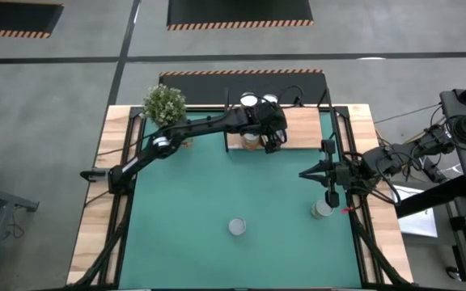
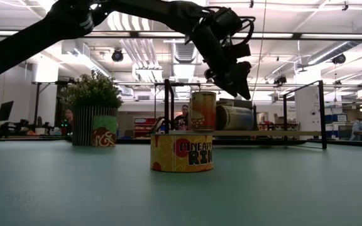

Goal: Pick and place cans onto a shelf
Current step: Put the purple can on the shelf

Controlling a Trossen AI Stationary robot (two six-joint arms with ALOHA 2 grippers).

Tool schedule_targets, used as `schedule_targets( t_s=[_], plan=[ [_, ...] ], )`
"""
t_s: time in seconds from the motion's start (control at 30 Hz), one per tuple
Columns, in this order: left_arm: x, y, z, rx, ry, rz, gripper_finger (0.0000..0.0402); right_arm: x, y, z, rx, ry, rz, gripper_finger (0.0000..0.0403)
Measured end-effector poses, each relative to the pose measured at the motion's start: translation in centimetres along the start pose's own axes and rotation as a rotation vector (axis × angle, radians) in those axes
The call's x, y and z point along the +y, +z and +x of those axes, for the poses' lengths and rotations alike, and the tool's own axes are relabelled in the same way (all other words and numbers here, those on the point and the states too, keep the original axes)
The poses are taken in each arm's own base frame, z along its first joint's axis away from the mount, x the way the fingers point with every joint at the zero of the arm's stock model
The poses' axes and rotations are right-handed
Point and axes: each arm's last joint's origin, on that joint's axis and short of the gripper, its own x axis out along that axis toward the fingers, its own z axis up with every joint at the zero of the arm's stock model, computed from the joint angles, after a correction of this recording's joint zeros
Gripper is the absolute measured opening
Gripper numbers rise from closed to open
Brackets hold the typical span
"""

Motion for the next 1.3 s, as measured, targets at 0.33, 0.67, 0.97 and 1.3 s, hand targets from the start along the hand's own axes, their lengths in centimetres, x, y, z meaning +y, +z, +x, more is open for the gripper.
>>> schedule_targets(
  t_s=[0.33,0.67,0.97,1.3],
  plan=[
    [-5.0,4.1,-10.2,-0.161,-0.110,0.137,0.0352,-0.5,-0.3,0.1,0.092,-0.203,0.069,0.0009],
    [-8.3,2.2,-21.3,-0.250,-0.028,0.168,0.0352,-0.6,0.0,1.4,0.162,-0.268,0.121,0.0009],
    [-11.6,-4.8,-26.0,-0.500,0.049,0.046,0.0352,-2.0,-0.6,5.3,0.423,-0.327,0.171,0.0009],
    [-11.8,-11.4,-28.4,-0.672,0.092,-0.092,0.0353,-9.1,-5.3,7.7,1.009,-0.010,0.367,0.0009]
  ],
)
